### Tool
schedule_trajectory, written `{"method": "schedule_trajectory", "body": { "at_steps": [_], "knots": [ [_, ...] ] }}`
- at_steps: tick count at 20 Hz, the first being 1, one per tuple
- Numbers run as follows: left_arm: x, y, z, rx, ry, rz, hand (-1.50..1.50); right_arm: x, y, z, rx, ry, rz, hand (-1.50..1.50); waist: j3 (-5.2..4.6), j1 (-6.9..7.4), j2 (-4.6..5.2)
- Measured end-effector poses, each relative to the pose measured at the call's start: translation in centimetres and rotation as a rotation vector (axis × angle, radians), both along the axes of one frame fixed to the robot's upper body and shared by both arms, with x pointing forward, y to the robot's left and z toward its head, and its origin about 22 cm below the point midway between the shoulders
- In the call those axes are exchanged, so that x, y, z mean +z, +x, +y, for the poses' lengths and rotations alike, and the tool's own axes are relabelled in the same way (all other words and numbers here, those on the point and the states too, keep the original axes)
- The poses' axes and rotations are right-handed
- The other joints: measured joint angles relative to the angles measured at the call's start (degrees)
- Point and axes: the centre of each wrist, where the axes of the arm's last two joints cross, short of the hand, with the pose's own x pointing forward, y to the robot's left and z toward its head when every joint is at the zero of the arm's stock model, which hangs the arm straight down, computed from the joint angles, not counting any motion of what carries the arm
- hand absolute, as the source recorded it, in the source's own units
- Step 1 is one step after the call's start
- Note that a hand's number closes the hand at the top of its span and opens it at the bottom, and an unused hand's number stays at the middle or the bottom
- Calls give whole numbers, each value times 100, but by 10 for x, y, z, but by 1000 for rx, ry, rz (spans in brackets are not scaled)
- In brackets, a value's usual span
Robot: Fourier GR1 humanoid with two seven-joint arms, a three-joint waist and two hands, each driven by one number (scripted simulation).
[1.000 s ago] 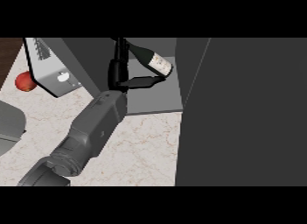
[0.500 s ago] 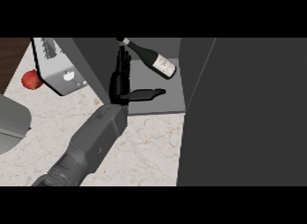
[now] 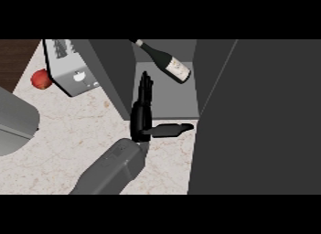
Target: Pick up the wine, place it into the cabinet and close the cabinet
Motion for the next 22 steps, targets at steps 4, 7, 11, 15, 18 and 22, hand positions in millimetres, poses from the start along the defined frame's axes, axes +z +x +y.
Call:
{"method": "schedule_trajectory", "body": {
  "at_steps": [4, 7, 11, 15, 18, 22],
  "knots": [
    [7, -29, -8, -22, -13, -14, -150, 0, -1, -1, -14, 3, 0, -150, 2, 73, -2],
    [18, -49, -8, -32, -41, -23, -150, -2, -1, -5, -28, -4, -6, -150, 3, 100, -4],
    [32, -73, -7, -18, -62, -29, -150, 0, 0, -3, -24, 0, 1, -150, 2, 108, 1],
    [41, -100, 10, 4, -61, -22, -150, 1, -1, -6, -35, -10, 0, -150, 2, 113, 1],
    [48, -119, 14, 9, -79, -27, -150, 0, -2, -11, -47, -37, 1, -150, 4, 102, 4],
    [53, -144, 34, -12, -92, -45, -150, -6, -2, -7, -12, -30, 19, -150, 2, 108, 7]
  ]
}}
